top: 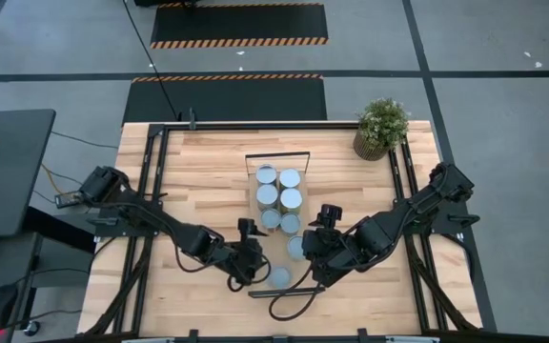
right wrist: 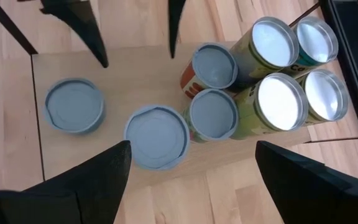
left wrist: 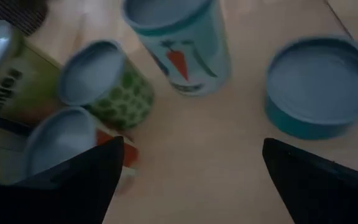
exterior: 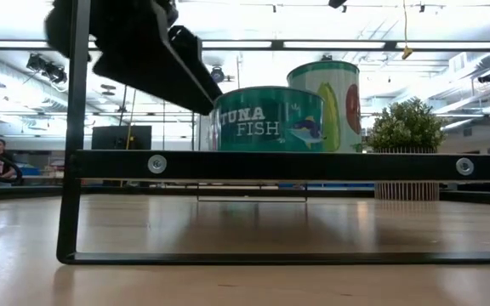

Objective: Pick and place cans onto a shelf
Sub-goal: Put the canned tuna on the shelf

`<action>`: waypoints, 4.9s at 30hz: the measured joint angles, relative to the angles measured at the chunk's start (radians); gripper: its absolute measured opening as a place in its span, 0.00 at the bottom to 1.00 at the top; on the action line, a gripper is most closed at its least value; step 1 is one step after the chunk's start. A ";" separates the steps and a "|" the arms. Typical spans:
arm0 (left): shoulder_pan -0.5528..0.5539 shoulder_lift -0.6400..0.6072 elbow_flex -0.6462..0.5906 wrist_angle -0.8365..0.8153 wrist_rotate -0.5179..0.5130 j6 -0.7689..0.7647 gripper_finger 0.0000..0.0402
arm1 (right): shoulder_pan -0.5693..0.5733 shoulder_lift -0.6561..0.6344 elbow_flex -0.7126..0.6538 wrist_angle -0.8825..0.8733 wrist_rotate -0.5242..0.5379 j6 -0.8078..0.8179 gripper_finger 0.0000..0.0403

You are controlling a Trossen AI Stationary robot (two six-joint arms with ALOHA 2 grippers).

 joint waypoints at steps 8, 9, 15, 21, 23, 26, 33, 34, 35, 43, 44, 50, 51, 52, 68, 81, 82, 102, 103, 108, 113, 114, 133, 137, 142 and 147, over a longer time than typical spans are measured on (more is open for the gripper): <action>-0.043 -0.081 0.000 -0.058 -0.045 0.005 0.97 | 0.012 -0.001 -0.029 0.078 -0.011 -0.049 0.87; -0.050 -0.093 0.000 -0.064 -0.045 -0.008 0.97 | 0.011 -0.001 -0.043 0.099 -0.021 -0.059 0.87; -0.131 -0.101 0.000 -0.166 -0.088 -0.124 0.97 | 0.022 -0.004 -0.124 0.132 -0.021 -0.049 0.87; -0.168 -0.100 -0.103 0.024 -0.126 -0.160 0.97 | 0.064 -0.059 -0.189 0.143 0.006 -0.006 0.87; -0.163 -0.096 -0.157 0.161 -0.120 -0.135 0.97 | 0.073 -0.084 -0.223 0.161 0.020 0.009 0.87; -0.139 -0.086 -0.223 0.310 -0.063 -0.074 0.97 | 0.081 -0.125 -0.278 0.200 0.035 0.033 0.87; -0.055 -0.028 -0.251 0.493 0.065 0.091 0.97 | 0.082 -0.203 -0.419 0.337 0.038 0.048 0.87; -0.045 -0.021 -0.251 0.506 0.070 0.125 0.97 | 0.081 -0.210 -0.437 0.362 0.038 0.048 0.87; -0.035 -0.013 -0.250 0.517 0.076 0.161 0.97 | 0.079 -0.217 -0.454 0.377 0.037 0.051 0.87; -0.006 -0.002 -0.251 0.547 0.087 0.465 0.96 | 0.073 -0.230 -0.511 0.412 0.031 0.082 0.87; -0.006 -0.002 -0.251 0.560 0.102 0.492 0.96 | 0.072 -0.230 -0.511 0.412 0.031 0.082 0.87; 0.018 -0.002 -0.250 0.639 0.222 0.602 0.96 | 0.053 -0.230 -0.511 0.419 0.030 0.074 0.87; 0.027 -0.002 -0.250 0.645 0.258 0.603 0.96 | 0.050 -0.230 -0.511 0.419 0.030 0.074 0.87; 0.038 0.001 -0.250 0.655 0.299 0.601 0.96 | 0.047 -0.230 -0.511 0.419 0.029 0.074 0.87; 0.090 0.082 -0.250 0.809 0.442 0.612 0.96 | 0.041 -0.230 -0.511 0.429 0.022 0.073 0.87; 0.055 0.070 -0.249 0.819 0.330 0.593 0.96 | 0.045 -0.230 -0.511 0.429 0.012 0.072 0.87; 0.054 0.070 -0.249 0.816 0.318 0.604 0.96 | 0.044 -0.230 -0.511 0.430 0.008 0.072 0.87; 0.050 -0.022 -0.246 0.633 0.355 0.469 0.87 | 0.045 -0.293 -0.511 0.424 0.030 0.056 0.87; 0.048 -0.026 -0.246 0.602 0.356 0.469 0.87 | 0.045 -0.294 -0.510 0.424 0.031 0.055 0.87; 0.046 -0.016 -0.247 0.555 0.355 0.420 0.87 | 0.045 -0.293 -0.510 0.424 0.033 0.045 0.87; 0.054 0.029 -0.247 0.625 0.351 0.411 0.87 | 0.045 -0.293 -0.510 0.425 0.055 0.038 0.87; 0.054 0.038 -0.246 0.634 0.352 0.414 0.87 | 0.045 -0.293 -0.510 0.425 0.056 0.038 0.87; 0.033 0.097 -0.247 0.752 0.226 0.337 0.87 | 0.049 -0.293 -0.510 0.428 0.052 0.048 0.87; 0.010 0.054 -0.247 0.696 0.214 0.333 0.87 | 0.046 -0.292 -0.505 0.437 0.040 0.048 0.87; 0.008 -0.054 -0.247 0.522 0.194 0.215 0.87 | -0.012 -0.292 -0.472 0.490 -0.044 0.071 0.87; -0.003 -0.131 -0.247 0.371 0.157 0.058 0.87 | -0.092 -0.286 -0.433 0.567 -0.216 0.205 0.87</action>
